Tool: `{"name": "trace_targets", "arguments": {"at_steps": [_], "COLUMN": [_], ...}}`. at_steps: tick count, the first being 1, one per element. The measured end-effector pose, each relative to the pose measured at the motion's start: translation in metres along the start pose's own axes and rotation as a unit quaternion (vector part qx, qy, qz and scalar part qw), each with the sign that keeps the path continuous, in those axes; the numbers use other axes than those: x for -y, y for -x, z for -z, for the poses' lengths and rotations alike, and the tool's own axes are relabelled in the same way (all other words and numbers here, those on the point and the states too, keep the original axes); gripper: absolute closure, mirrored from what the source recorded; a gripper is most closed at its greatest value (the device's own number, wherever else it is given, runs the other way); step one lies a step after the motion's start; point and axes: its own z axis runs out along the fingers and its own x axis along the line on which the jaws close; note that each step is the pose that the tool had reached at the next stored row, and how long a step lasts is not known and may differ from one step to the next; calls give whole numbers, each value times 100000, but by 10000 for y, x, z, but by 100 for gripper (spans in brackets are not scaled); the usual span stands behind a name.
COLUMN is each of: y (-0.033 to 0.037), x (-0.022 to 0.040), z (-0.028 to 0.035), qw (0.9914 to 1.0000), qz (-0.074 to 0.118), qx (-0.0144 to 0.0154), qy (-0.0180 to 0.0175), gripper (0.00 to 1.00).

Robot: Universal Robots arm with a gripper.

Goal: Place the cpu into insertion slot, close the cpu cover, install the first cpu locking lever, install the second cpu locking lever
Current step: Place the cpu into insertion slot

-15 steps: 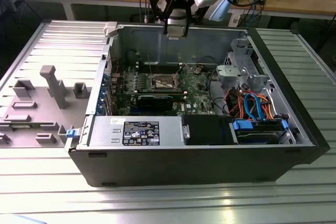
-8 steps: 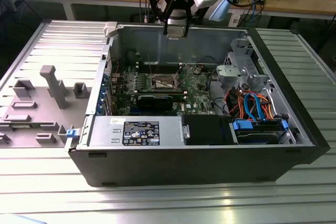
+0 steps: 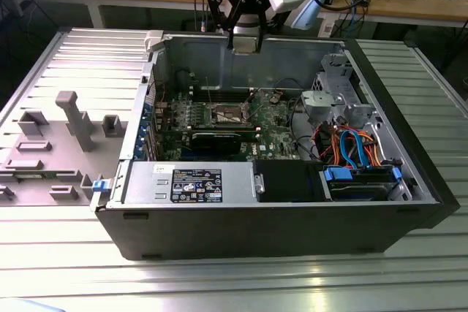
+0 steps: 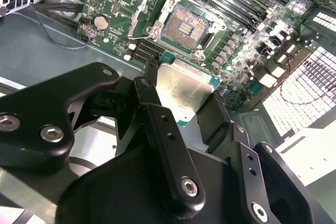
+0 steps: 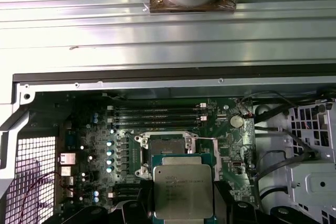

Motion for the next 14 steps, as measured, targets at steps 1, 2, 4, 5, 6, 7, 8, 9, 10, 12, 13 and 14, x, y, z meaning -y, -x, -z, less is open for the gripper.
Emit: {"name": "trace_targets", "arguments": {"at_steps": [1, 2, 4, 5, 6, 7, 8, 9, 10, 12, 13, 14], "y": [0, 0, 0, 0, 0, 0, 0, 1, 0, 1, 1, 1], "x": [0, 1, 1, 1, 1, 1, 1, 2, 2, 2, 3, 3], "z": [-3, -4, -9, -11, -12, -14, -16, -18, -22, -27, -29, -31], "qw": [100000, 100000, 100000, 100000, 100000, 100000, 100000, 100000, 100000, 100000, 100000, 100000], "qz": [0, 2, 2, 1, 2, 3, 0, 3, 0, 3, 0, 4], "qx": [2, 2, 2, 1, 3, 3, 3, 2, 2, 2, 2, 1], "qy": [5, 3, 2, 0, 1, 4, 4, 1, 6, 0, 1, 2], "gripper": [45, 45, 45, 45, 45, 45, 45, 45, 45, 45, 45, 45]}}
